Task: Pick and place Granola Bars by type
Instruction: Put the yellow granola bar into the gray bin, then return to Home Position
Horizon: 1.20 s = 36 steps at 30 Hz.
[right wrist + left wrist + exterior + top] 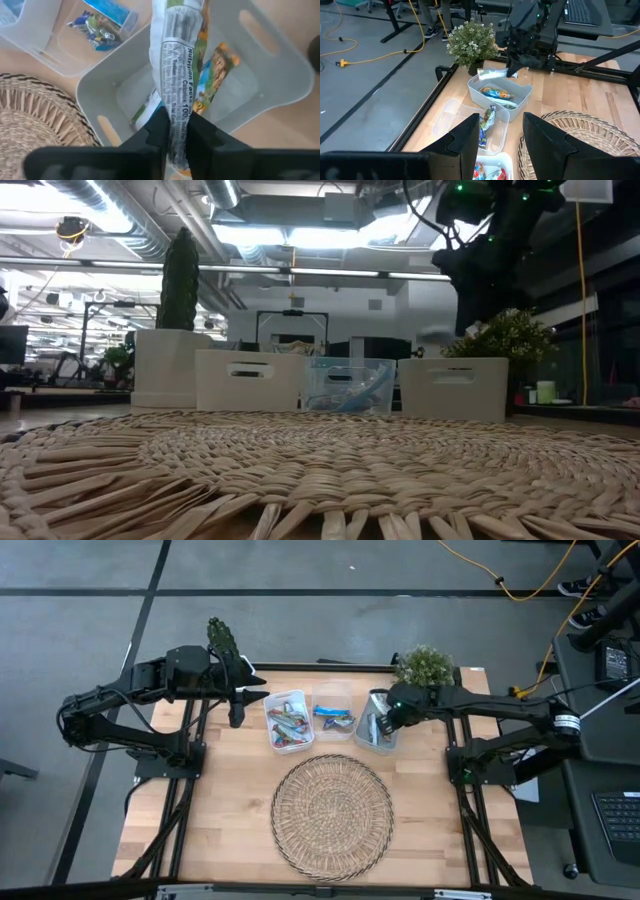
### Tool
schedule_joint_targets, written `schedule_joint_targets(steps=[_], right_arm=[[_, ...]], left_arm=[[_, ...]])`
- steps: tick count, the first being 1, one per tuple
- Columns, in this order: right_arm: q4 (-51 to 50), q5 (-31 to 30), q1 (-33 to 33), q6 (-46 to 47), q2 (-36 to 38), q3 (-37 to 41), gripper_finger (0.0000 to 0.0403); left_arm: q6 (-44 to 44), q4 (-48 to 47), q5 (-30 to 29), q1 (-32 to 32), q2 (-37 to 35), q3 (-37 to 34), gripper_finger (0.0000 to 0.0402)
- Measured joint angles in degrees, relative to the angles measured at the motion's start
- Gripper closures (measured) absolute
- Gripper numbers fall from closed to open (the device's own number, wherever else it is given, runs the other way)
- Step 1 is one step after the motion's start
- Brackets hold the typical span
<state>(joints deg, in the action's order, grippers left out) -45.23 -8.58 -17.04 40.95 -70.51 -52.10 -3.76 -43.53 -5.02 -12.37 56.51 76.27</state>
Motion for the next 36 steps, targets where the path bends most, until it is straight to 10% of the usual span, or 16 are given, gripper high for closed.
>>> schedule_joint_targets(steps=[12, 24, 36], right_arm=[[-0.08, 3.74, 0.98, -5.69, 2.15, -5.51, 0.0207], [0.60, -20.04, 11.61, -24.30, 15.13, -23.58, 0.0206], [-0.29, -16.83, 12.61, -31.41, 18.05, -25.53, 0.0253]], left_arm=[[-0.86, 1.06, -0.70, -0.01, -0.35, 0.00, 0.0258], [-8.49, -19.78, -15.47, -0.03, -8.97, -0.02, 0.0258], [-8.18, 7.59, -9.93, -0.01, -49.71, -25.40, 0.0258]])
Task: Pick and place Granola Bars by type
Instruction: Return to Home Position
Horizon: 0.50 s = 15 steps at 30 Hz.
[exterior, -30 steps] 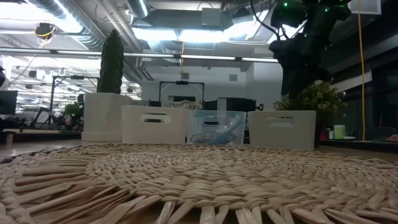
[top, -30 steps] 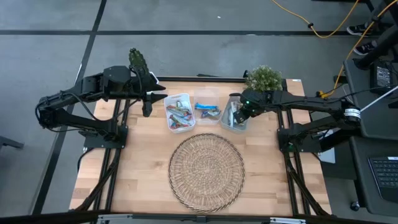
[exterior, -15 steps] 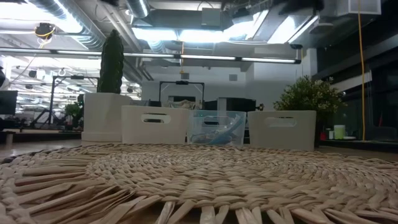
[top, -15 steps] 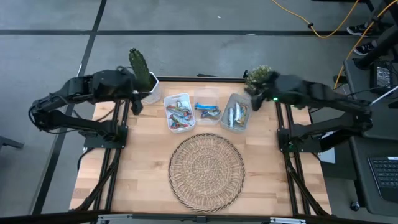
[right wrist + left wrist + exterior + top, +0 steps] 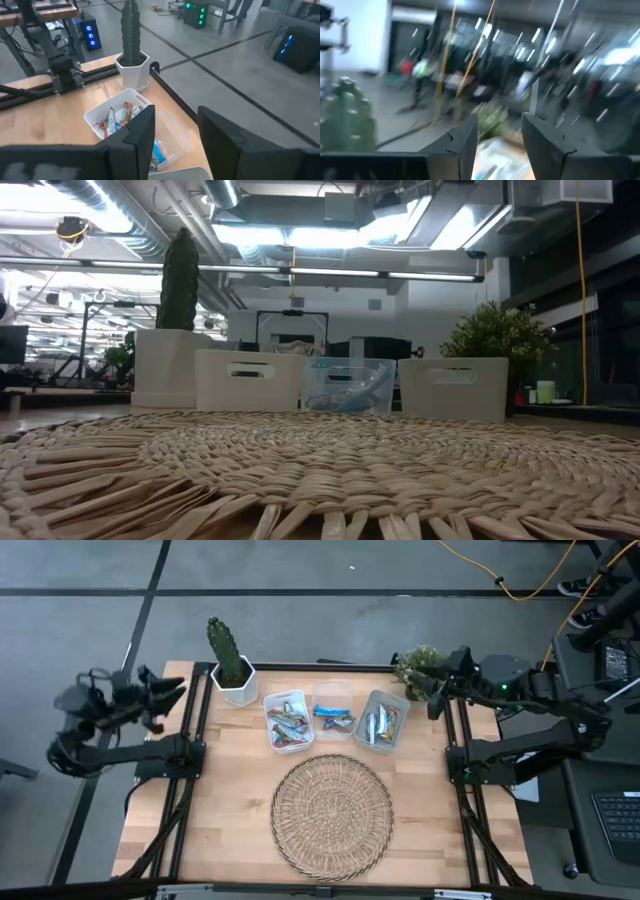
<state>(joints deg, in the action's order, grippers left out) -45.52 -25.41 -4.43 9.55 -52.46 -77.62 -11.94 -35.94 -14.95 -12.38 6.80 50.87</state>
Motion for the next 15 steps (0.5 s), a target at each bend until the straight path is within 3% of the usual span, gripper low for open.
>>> schedule_joint_targets(steps=[2, 3, 5, 6, 8, 10, 12, 15], right_arm=[[-0.04, 0.04, 0.00, 0.74, -0.16, 0.00, 0.0258], [-0.03, 0.03, 0.00, 0.67, -0.26, 0.02, 0.0260], [-0.21, 0.01, -0.03, 0.17, -0.42, 0.09, 0.0261], [-0.28, 0.14, 0.08, -0.05, -0.69, 0.09, 0.0262], [-0.28, 0.90, 0.20, 0.48, -0.88, 0.11, 0.0262], [-0.42, 1.11, 0.11, 0.52, -1.33, 0.13, 0.0262], [-0.67, 2.60, 0.47, 1.06, -1.40, 0.13, 0.0262], [-1.33, 3.68, 0.65, 2.05, -1.88, 0.13, 0.0262]], left_arm=[[-3.01, 5.99, 2.12, 0.02, -6.84, -7.63, 0.0258], [-4.32, 10.96, 3.46, -0.07, -6.68, -10.83, 0.0258], [-6.00, 8.75, 7.40, -0.04, -6.18, -14.45, 0.0258], [-5.94, 12.72, 8.66, -0.02, -4.27, -16.12, 0.0258], [-5.75, 29.03, 10.60, -0.11, -0.26, -21.74, 0.0258], [-5.89, 38.05, 13.25, -0.11, 0.08, -29.88, 0.0258], [-6.52, 54.21, 14.76, -0.09, 0.76, -36.23, 0.0258], [-11.56, 65.12, 14.58, -0.11, -0.94, -45.80, 0.0258]])
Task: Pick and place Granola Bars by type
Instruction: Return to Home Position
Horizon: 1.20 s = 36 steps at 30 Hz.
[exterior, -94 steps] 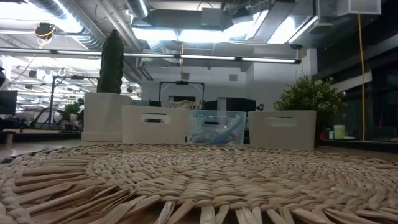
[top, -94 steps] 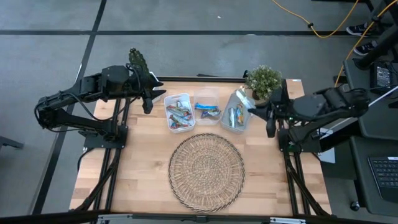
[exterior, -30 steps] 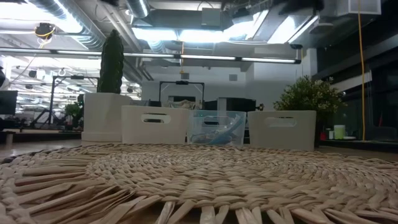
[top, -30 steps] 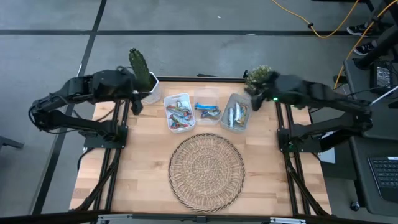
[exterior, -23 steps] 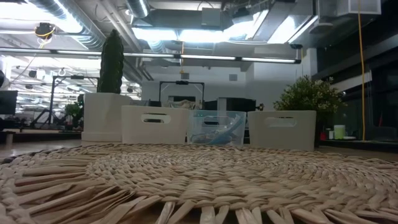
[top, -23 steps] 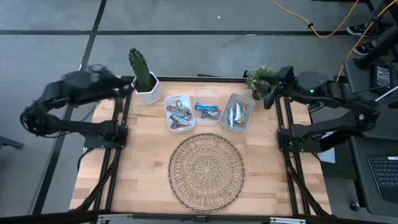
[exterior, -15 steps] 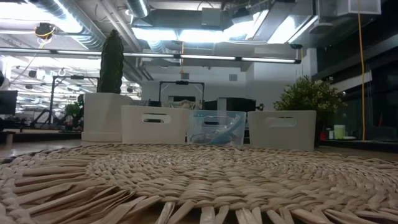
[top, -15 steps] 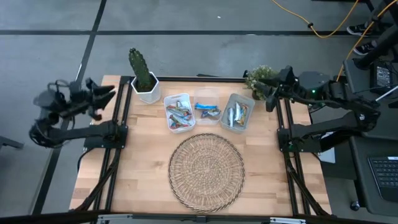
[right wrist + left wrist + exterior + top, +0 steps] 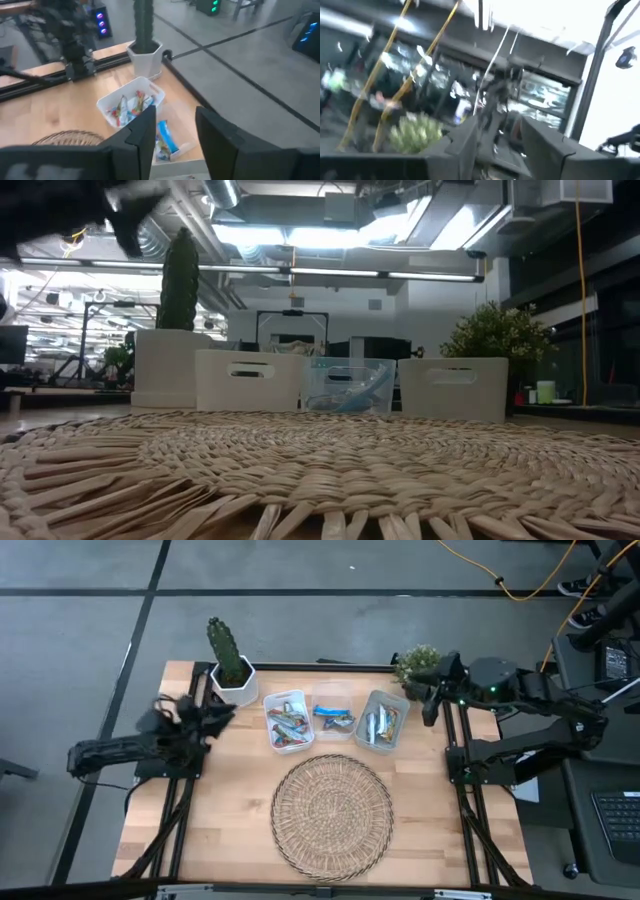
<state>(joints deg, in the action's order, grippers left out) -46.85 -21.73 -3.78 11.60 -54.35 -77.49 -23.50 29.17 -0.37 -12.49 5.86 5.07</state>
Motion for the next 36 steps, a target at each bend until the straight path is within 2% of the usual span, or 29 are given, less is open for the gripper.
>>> schedule_joint_targets(steps=[2, 5, 8, 10, 15, 19, 23, 26, 33, 36], right_arm=[[-1.21, 1.25, 0.14, 0.15, -0.09, 0.00, 0.0262], [-3.08, 3.41, 0.34, -0.44, -0.19, 0.07, 0.0262], [-0.78, 6.05, 0.38, -5.23, 0.25, 1.86, 0.0262], [4.59, 8.30, 0.38, -9.45, 1.38, 5.36, 0.0262], [26.76, 8.96, 0.38, -13.71, 6.37, 21.59, 0.0262], [44.30, 12.37, 0.36, -12.05, 10.98, 37.90, 0.0262], [63.43, 18.79, 0.38, -8.78, 15.67, 52.61, 0.0262], [76.08, 20.44, 0.40, -6.96, 18.58, 61.72, 0.0262], [90.73, 20.41, 0.38, -3.26, 24.88, 76.44, 0.0262], [86.13, 20.39, 0.68, 1.12, 26.19, 76.56, 0.0262]], left_arm=[[-3.07, 2.19, 0.26, 0.02, -0.57, -4.35, 0.0258], [-4.57, -4.00, 1.98, 0.75, -1.79, -4.00, 0.0258], [0.40, -7.00, 2.73, 2.24, -1.67, -4.60, 0.0258], [5.02, -9.20, 1.57, 3.09, -1.86, -4.60, 0.0258], [11.87, -19.73, -3.59, 3.86, -1.78, -4.58, 0.0258], [8.46, -27.45, -3.70, 3.85, -1.73, -4.58, 0.0258], [7.27, -27.81, -1.99, 3.85, -0.99, -4.58, 0.0258], [7.25, -27.74, -2.02, 3.85, -0.97, -4.58, 0.0258], [7.27, -27.70, -2.02, 3.85, -1.00, -4.58, 0.0258], [7.22, -27.70, -2.01, 3.85, -1.00, -4.58, 0.0258]])
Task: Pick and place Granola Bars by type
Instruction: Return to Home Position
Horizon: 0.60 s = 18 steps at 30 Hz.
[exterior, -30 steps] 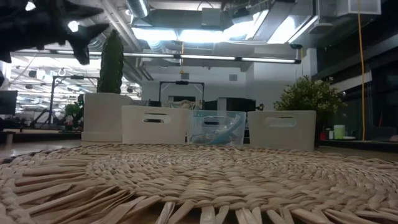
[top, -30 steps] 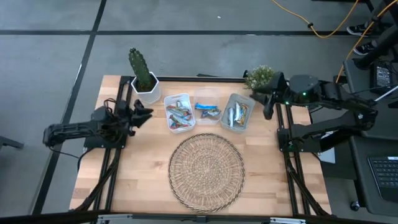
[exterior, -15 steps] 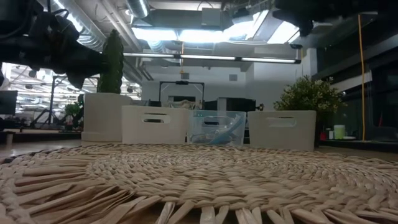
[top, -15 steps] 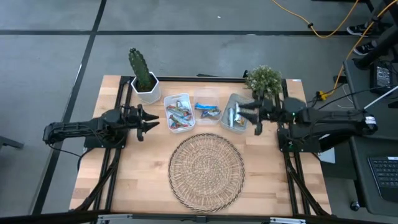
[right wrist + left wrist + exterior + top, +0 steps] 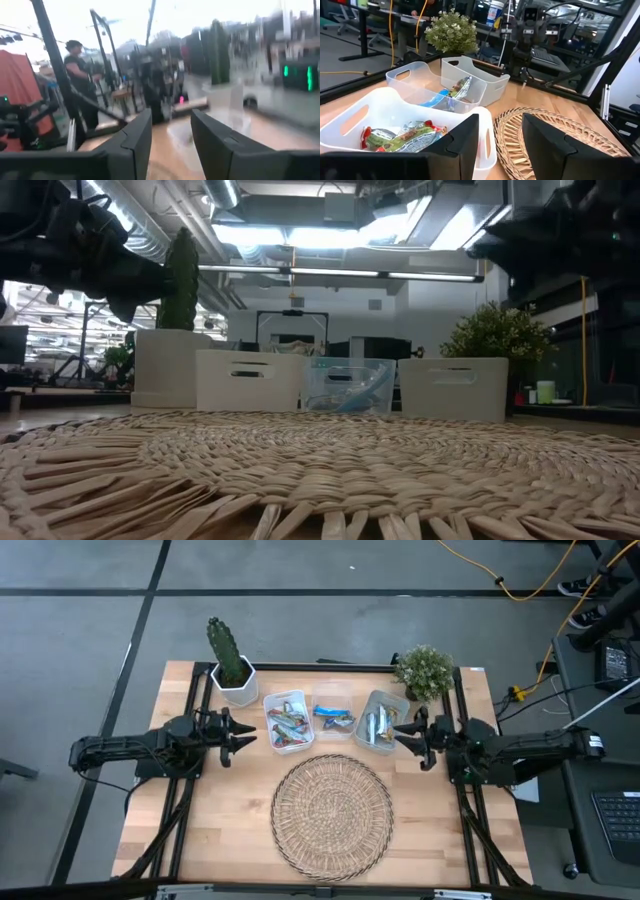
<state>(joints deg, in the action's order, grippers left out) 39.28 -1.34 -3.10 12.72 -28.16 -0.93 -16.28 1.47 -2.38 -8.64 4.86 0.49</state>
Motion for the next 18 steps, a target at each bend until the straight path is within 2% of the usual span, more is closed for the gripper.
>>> schedule_joint_targets(steps=[4, 7, 11, 14, 18], right_arm=[[-10.32, 1.82, 0.27, 8.87, 0.08, 0.42, 0.0262], [-18.76, 7.49, 0.28, 12.45, -0.07, 0.52, 0.0262], [-18.75, 12.82, 0.36, 5.58, -0.31, 0.52, 0.0262], [-16.16, 13.07, 0.36, -0.65, -0.12, 0.50, 0.0262], [-16.99, 13.07, 0.36, -2.53, -0.26, 0.50, 0.0262]], left_arm=[[-0.01, 0.00, -0.03, 0.00, 0.04, 0.00, 0.0258], [-0.03, -0.03, -0.03, 0.00, 0.04, 0.00, 0.0258], [-0.01, -0.01, -0.03, 0.00, 0.04, 0.00, 0.0258], [0.00, -0.02, -0.01, 0.00, 0.04, 0.00, 0.0258], [0.01, -0.02, -0.01, 0.00, 0.04, 0.00, 0.0258]])
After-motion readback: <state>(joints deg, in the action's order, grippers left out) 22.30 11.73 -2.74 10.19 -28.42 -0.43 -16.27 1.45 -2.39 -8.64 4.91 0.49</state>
